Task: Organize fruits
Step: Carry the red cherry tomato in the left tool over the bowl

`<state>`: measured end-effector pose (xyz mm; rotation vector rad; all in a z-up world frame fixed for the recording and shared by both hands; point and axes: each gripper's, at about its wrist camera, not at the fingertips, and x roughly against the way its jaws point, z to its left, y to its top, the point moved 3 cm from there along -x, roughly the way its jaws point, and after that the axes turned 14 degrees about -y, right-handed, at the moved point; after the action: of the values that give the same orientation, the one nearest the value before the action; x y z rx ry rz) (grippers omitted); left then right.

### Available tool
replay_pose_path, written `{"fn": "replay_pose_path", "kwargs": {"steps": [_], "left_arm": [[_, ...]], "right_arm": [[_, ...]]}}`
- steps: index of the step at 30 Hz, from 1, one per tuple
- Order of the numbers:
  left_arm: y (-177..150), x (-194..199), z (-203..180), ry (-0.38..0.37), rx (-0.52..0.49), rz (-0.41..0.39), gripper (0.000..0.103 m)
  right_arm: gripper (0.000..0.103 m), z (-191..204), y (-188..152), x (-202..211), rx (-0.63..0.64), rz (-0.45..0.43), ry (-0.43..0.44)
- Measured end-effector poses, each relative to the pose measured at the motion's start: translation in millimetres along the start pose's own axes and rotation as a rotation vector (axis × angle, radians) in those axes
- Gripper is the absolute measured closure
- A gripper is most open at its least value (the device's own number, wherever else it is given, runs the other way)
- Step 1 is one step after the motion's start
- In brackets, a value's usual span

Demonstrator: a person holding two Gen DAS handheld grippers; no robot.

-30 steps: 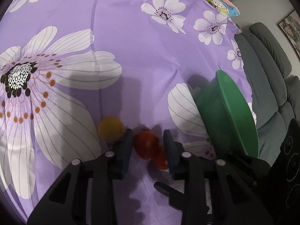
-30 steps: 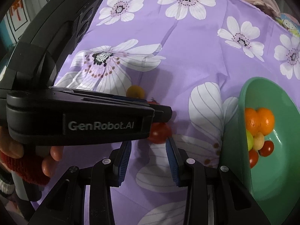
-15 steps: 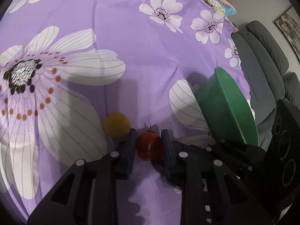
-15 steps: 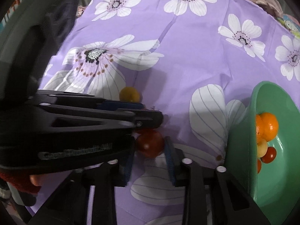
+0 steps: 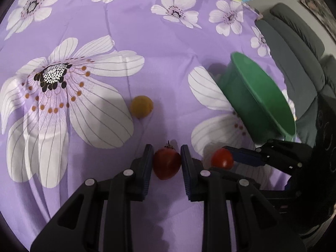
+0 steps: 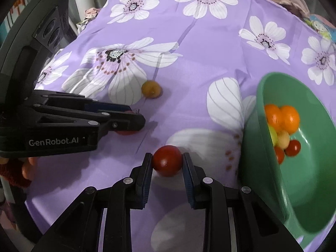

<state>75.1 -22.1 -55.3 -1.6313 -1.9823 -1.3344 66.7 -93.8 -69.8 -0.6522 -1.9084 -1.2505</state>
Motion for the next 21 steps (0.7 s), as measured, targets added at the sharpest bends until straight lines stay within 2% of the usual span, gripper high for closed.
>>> {"fn": "replay_pose_path", "kwargs": {"steps": [4,11,21], "left_arm": [[-2,2,-1,-0.004,0.011,0.005,0.077],[-9,26,-5,-0.028,0.071,-0.051,0.077],[-29,56,-11,-0.038,0.137,-0.102,0.077]], "right_arm": [[0.073,-4,-2,9,-0.010,-0.017,-0.001],[0.073,-7,0,28,-0.037,-0.089,0.041],[0.073,-7,-3,45,-0.071,-0.136,0.074]]}}
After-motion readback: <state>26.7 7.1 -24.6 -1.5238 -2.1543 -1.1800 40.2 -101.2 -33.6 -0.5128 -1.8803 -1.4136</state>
